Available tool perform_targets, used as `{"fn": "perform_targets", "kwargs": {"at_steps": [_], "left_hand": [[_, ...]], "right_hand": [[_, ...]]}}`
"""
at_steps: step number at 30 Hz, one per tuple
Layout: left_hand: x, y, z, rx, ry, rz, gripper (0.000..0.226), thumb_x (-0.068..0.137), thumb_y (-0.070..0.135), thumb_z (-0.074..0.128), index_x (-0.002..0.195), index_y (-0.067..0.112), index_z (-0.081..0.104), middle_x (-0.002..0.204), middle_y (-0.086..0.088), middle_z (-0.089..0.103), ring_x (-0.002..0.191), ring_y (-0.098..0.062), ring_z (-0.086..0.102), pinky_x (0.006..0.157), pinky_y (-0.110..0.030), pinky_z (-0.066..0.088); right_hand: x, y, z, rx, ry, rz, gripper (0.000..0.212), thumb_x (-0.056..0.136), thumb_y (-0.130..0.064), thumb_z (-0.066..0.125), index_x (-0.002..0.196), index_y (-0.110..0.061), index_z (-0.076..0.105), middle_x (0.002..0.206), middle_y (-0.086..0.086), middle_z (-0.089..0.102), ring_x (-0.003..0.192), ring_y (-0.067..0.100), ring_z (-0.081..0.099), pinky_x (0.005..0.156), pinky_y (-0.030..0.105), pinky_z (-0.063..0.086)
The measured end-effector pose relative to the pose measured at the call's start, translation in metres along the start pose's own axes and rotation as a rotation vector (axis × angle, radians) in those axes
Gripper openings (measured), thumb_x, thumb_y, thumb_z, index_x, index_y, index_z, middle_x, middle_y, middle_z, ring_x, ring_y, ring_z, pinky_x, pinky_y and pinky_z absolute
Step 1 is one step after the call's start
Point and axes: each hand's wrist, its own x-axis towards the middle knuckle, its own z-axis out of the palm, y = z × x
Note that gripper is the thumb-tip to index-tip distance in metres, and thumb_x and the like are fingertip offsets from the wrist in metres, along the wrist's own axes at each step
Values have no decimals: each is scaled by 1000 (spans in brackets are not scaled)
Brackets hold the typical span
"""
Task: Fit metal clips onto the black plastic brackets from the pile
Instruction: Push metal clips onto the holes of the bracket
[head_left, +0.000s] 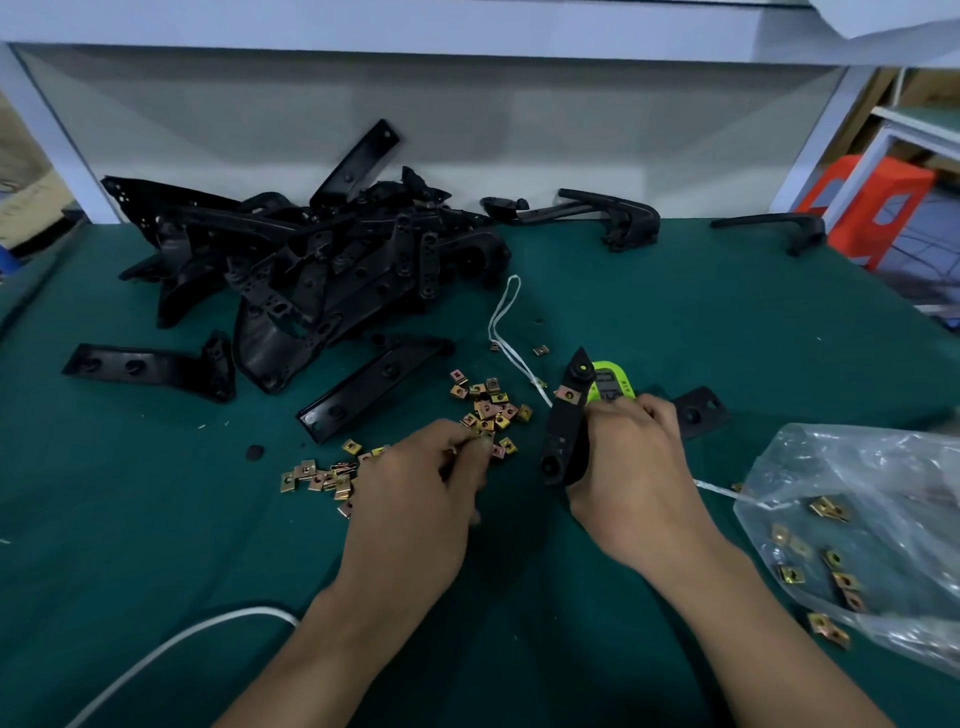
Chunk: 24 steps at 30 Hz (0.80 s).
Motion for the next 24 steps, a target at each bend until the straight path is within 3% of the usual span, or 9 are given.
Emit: {"fn": "perform_targets", "kwargs": {"at_steps": [2, 5, 10, 12, 15, 18, 24], "left_hand": [[1, 4, -1, -242, -26, -152, 18, 93, 25, 69, 77, 30, 74, 64, 6, 72, 53, -11, 70, 50, -16, 52], [4, 7, -4, -498, -77, -243, 17, 85, 5, 78, 78, 21, 80, 72, -6, 76, 67, -17, 74, 62, -24, 61], [5, 10, -4, -761, -154, -359, 31, 93, -6, 63, 85, 17, 82, 91, -13, 78, 83, -18, 76, 65, -24, 59], [4, 11, -3, -817, -227, -387, 32, 96, -5, 58, 92, 16, 82, 97, -13, 78, 87, -18, 76, 67, -25, 59], [3, 14, -4, -868, -322, -404, 21, 83, 10, 70, 99, 17, 81, 89, -10, 77, 77, -15, 74, 65, -25, 58], [2, 14, -7, -830, -333, -419, 24, 67, 19, 77, 90, 19, 83, 77, -8, 75, 70, -14, 72, 62, -23, 57], [1, 16, -6, -830, -380, -424, 17, 69, 18, 75, 84, 17, 83, 75, -7, 75, 66, -13, 71, 61, -23, 57]], "right_hand": [[0, -1, 0, 2, 6, -6, 30, 56, -3, 67, 65, -23, 47, 68, -10, 49, 73, 16, 45, 92, 28, 30], [0, -4, 0, 8, 10, -15, 31, 56, -2, 65, 64, -24, 45, 66, -10, 48, 73, 17, 48, 89, 26, 28], [0, -5, 0, 9, -8, -44, 26, 55, -3, 62, 67, -23, 51, 69, -10, 51, 77, 15, 48, 89, 22, 24], [2, -6, -1, 9, -8, -60, 27, 53, -1, 62, 66, -21, 51, 68, -10, 50, 76, 17, 48, 87, 21, 23], [3, -6, -3, 0, -36, -96, 27, 51, -3, 62, 66, -23, 51, 68, -10, 51, 78, 15, 47, 87, 18, 19], [4, -6, -4, 11, -41, -132, 27, 48, -5, 62, 65, -23, 51, 67, -10, 51, 78, 15, 49, 87, 19, 20], [4, -4, -7, 21, -6, -197, 36, 41, -6, 69, 63, -25, 49, 67, -15, 47, 75, 15, 50, 88, 20, 23]]}}
